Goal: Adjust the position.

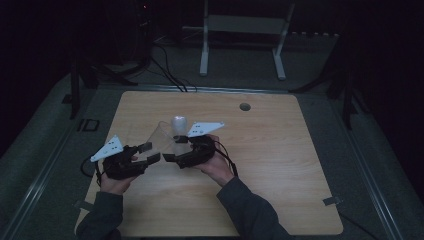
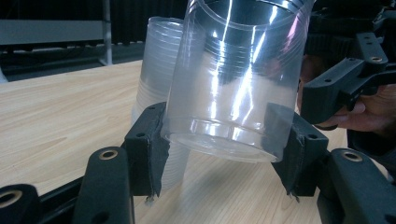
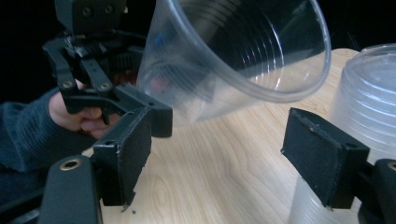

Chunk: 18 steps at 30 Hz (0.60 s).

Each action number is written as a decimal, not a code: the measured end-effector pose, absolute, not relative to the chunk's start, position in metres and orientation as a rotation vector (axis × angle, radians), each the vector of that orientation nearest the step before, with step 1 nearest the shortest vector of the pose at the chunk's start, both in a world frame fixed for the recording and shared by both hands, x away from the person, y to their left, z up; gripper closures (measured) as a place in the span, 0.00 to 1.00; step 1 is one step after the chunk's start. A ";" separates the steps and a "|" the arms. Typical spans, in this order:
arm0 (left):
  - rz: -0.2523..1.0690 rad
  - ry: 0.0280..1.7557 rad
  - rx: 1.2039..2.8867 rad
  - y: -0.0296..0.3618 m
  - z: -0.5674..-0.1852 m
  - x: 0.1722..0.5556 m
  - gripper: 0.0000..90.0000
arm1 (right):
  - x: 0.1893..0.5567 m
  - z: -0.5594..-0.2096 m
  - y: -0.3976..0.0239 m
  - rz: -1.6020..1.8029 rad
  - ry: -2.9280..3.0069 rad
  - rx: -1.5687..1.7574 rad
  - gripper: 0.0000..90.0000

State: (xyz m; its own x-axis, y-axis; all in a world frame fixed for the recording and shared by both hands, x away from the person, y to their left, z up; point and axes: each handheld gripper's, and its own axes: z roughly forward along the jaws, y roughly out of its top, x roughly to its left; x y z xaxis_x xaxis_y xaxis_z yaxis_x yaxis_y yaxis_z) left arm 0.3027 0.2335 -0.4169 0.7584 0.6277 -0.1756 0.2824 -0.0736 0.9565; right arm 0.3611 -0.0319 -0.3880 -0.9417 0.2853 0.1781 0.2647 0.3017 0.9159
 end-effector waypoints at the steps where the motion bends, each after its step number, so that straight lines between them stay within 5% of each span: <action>1: 0.332 0.733 1.664 0.233 -0.417 0.303 0.47 | 0.361 -0.388 -0.032 1.767 2.520 0.532 0.25; 18: 0.317 0.695 1.651 0.226 -0.417 0.302 0.47 | 0.369 -0.388 -0.030 2.022 2.483 0.613 0.24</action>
State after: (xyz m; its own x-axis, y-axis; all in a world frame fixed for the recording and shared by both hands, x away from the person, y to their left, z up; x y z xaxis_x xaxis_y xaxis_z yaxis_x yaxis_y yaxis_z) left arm 0.3017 0.2257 -0.4172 0.7806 0.6006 -0.1732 0.2629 -0.0641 0.9627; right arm 0.3689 -0.0301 -0.3876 -0.9225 0.2115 0.3229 0.3591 0.1630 0.9190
